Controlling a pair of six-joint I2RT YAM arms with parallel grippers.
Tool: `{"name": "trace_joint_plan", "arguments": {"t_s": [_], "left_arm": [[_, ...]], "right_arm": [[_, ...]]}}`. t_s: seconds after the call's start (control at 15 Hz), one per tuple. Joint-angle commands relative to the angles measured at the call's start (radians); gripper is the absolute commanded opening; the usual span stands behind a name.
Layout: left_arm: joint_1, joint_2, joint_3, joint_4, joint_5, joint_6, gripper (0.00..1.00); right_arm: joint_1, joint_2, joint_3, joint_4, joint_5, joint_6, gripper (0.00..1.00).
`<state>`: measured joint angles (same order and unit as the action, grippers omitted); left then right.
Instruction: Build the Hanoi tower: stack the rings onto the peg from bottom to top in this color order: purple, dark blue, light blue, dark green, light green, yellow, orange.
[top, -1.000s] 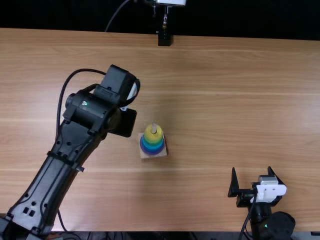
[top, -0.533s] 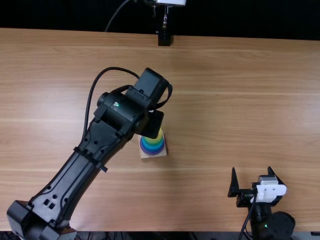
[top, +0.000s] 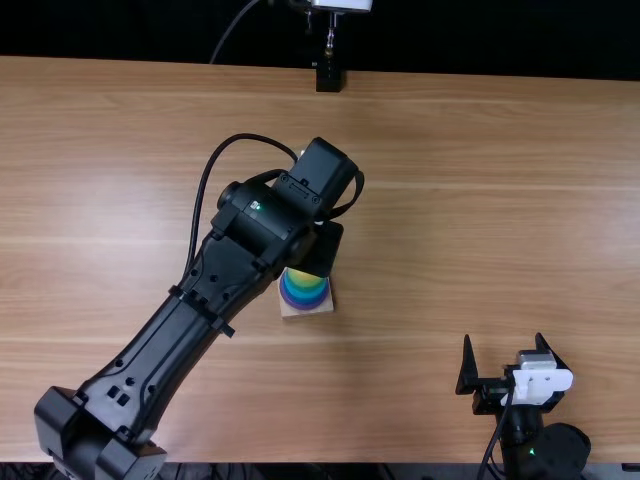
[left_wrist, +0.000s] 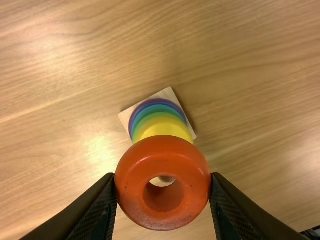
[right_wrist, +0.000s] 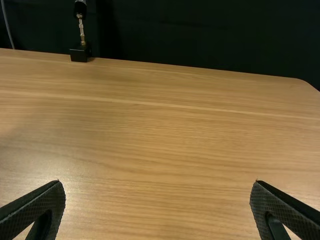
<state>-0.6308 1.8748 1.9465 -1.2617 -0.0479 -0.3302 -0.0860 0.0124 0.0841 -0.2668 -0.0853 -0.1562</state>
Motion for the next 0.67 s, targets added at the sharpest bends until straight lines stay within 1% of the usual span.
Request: {"name": "trace_joint_plan", "arguments": {"t_s": [0.0, 0.6], "left_arm": [[-0.015, 0.021, 0.034, -0.001, -0.002, -0.014, 0.00], [-0.015, 0.021, 0.006, -0.003, 0.000, -0.014, 0.00]], "right_arm": [[-0.011, -0.012, -0.069, -0.053, 0.002, -0.004, 1.00], [-0.011, -0.012, -0.069, -0.053, 0.002, -0.002, 1.00]]}}
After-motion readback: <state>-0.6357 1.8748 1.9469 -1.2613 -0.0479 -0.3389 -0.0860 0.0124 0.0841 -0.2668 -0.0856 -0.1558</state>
